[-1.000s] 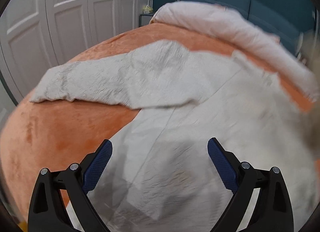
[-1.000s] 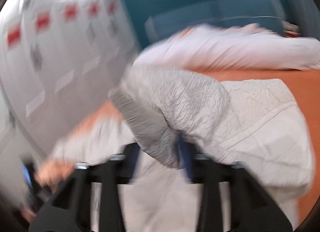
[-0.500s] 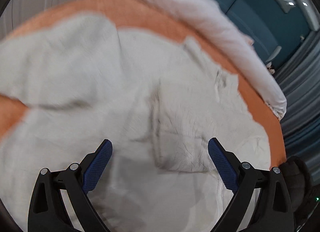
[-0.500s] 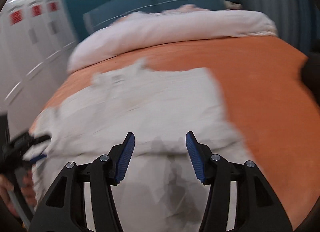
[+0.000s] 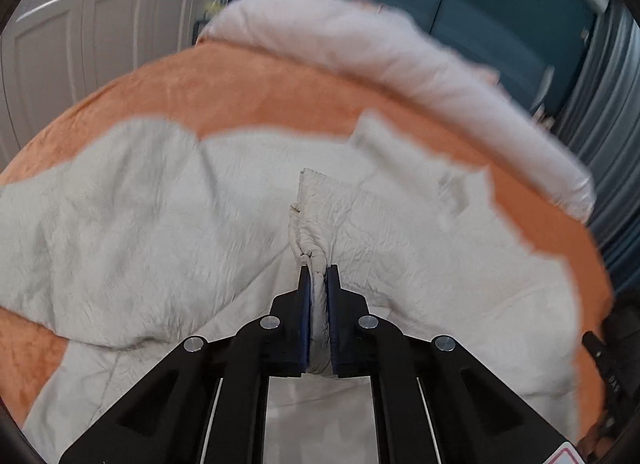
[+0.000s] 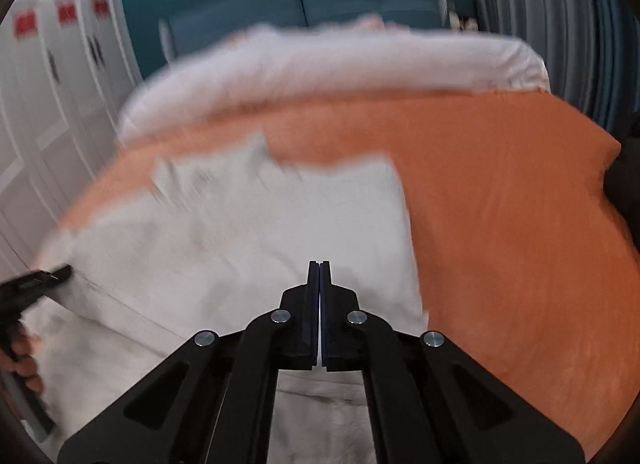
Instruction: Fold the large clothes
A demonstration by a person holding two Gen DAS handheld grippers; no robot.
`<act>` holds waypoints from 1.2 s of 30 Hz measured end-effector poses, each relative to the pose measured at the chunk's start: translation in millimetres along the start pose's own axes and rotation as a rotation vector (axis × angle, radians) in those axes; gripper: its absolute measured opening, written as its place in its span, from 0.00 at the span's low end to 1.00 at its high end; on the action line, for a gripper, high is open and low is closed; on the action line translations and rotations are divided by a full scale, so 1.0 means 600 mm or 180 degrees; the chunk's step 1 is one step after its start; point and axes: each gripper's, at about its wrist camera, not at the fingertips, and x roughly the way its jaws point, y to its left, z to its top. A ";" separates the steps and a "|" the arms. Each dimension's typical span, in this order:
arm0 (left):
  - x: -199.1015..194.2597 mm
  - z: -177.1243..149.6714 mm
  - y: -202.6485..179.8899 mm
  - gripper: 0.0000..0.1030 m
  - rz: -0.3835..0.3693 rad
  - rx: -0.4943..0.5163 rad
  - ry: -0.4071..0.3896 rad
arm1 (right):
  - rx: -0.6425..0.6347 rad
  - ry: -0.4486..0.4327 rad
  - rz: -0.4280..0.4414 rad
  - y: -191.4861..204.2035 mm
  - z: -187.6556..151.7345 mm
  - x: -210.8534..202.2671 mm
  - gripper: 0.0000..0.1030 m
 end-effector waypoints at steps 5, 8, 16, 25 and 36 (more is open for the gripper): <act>0.040 -0.042 0.008 0.09 0.0171 0.0099 0.0054 | 0.0208 0.0327 0.0072 -0.026 -0.024 0.039 0.00; 0.049 -0.046 0.002 0.10 0.0229 0.0147 0.0043 | 0.0062 0.0229 0.0007 -0.011 -0.024 0.024 0.00; 0.048 -0.045 0.000 0.17 0.0323 0.0159 0.0039 | -0.0177 0.0356 -0.0102 0.046 -0.021 0.011 0.00; 0.000 -0.054 0.013 0.16 0.0463 0.0203 0.0025 | -0.0614 0.0509 0.0241 0.218 -0.037 0.037 0.00; -0.151 -0.032 0.266 0.54 0.0600 -0.0566 -0.0394 | -0.0582 0.0491 0.0128 0.221 -0.075 0.032 0.01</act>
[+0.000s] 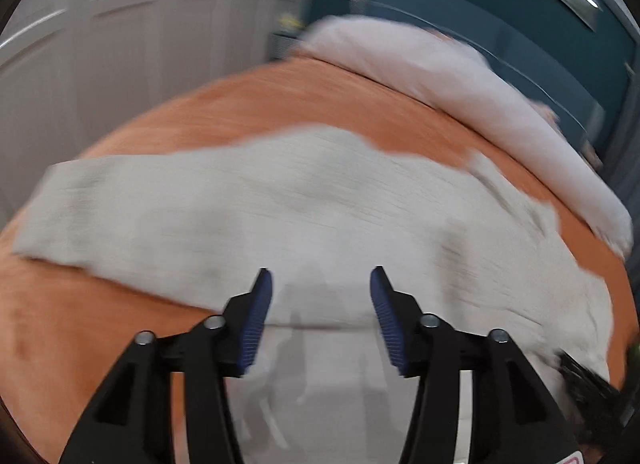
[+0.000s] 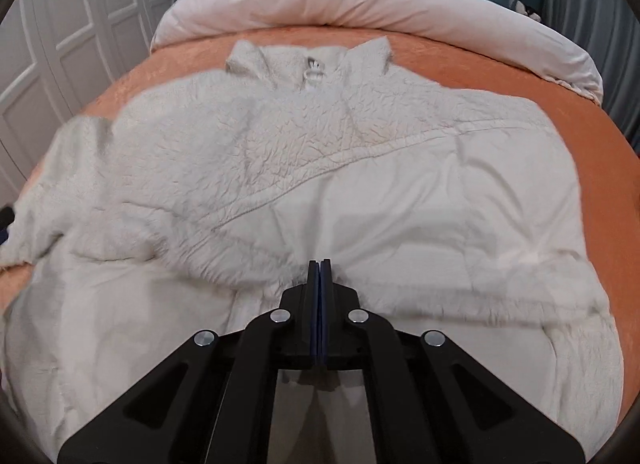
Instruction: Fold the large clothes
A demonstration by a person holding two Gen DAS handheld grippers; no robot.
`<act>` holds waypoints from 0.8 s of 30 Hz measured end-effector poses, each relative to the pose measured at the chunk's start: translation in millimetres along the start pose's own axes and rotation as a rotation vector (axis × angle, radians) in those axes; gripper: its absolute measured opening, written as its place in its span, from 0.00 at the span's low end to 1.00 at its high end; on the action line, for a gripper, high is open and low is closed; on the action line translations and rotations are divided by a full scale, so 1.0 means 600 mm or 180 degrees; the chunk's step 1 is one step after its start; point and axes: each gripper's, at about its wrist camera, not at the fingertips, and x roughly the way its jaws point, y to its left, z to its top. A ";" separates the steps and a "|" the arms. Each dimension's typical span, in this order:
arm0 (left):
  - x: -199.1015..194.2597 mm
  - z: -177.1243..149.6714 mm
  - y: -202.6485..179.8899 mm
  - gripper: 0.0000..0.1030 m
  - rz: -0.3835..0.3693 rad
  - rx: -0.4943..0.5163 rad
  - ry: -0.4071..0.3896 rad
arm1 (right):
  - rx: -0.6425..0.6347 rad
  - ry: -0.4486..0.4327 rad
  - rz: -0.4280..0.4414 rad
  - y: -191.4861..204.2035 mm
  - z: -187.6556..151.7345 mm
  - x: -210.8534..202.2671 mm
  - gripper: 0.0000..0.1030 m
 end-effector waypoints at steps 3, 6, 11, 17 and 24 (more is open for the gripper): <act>-0.002 0.026 0.126 0.56 0.0298 -0.0398 -0.0076 | 0.0095 -0.0116 0.0171 0.009 -0.035 -0.047 0.01; 0.011 0.041 0.251 0.56 0.0561 -0.0881 -0.0065 | 0.0126 -0.0194 0.0281 0.016 -0.081 -0.092 0.01; 0.031 0.034 0.367 0.56 0.0562 -0.1620 -0.0119 | 0.0141 -0.0205 0.0345 0.024 -0.135 -0.132 0.02; 0.049 0.044 0.349 0.51 0.0556 -0.1797 -0.0277 | 0.0159 -0.0149 0.0324 0.025 -0.157 -0.110 0.01; -0.029 0.118 0.203 0.00 -0.0021 -0.1056 -0.0623 | 0.0248 -0.0178 0.0414 0.022 -0.167 -0.103 0.00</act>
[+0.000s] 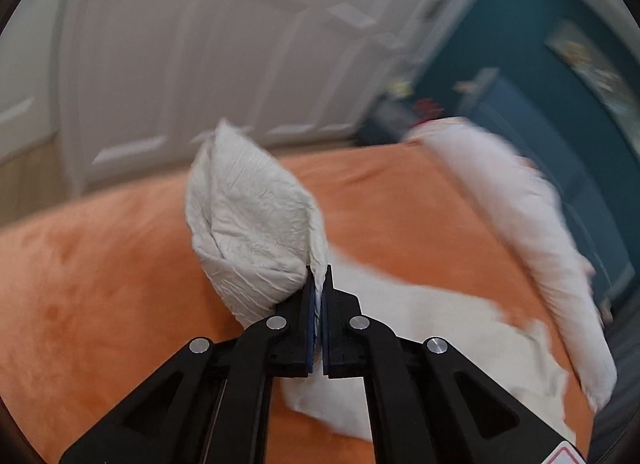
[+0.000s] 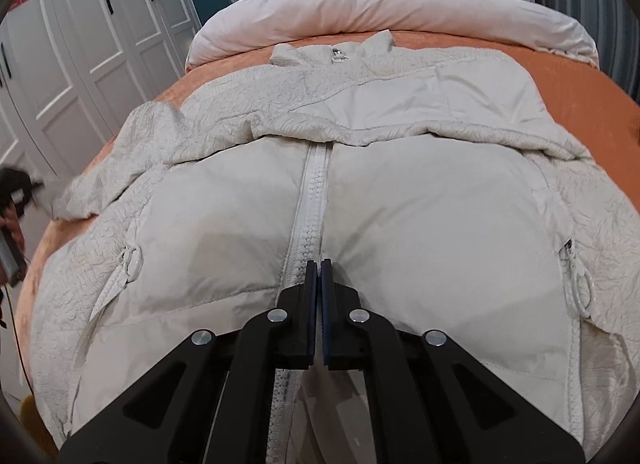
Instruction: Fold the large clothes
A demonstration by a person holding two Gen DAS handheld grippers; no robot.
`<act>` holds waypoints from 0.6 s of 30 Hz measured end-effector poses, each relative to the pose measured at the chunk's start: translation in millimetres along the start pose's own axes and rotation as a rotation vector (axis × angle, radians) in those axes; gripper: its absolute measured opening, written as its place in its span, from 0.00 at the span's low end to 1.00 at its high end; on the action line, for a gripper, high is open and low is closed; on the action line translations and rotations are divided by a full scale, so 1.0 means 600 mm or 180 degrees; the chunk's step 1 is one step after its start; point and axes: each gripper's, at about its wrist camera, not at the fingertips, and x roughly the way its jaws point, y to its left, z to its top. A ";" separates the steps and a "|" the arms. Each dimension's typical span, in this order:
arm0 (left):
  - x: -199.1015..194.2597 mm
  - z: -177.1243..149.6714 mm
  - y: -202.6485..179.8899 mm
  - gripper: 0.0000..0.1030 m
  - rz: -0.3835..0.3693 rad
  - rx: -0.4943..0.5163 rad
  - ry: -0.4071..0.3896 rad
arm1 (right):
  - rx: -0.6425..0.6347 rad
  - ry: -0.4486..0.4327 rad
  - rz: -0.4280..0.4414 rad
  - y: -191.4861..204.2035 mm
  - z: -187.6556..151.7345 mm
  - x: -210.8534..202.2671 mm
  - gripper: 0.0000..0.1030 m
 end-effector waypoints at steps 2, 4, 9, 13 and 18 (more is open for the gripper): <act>-0.053 -0.002 -0.093 0.00 -0.0399 0.0268 -0.0115 | 0.0061 -0.0008 0.0068 -0.005 0.000 -0.002 0.00; -0.100 -0.021 -0.187 0.00 -0.0806 0.0505 -0.0148 | 0.0085 -0.0021 0.0086 -0.006 0.000 -0.005 0.00; -0.165 -0.177 -0.414 0.09 -0.1637 0.1065 0.0305 | 0.0256 -0.0157 0.0187 -0.017 -0.008 -0.046 0.14; -0.159 -0.344 -0.474 0.61 -0.1652 0.1403 0.0902 | 0.0422 -0.0194 0.0181 -0.048 -0.024 -0.085 0.27; -0.192 -0.405 -0.422 0.67 -0.1526 0.1717 0.0861 | 0.0487 -0.0235 0.0029 -0.104 -0.030 -0.126 0.35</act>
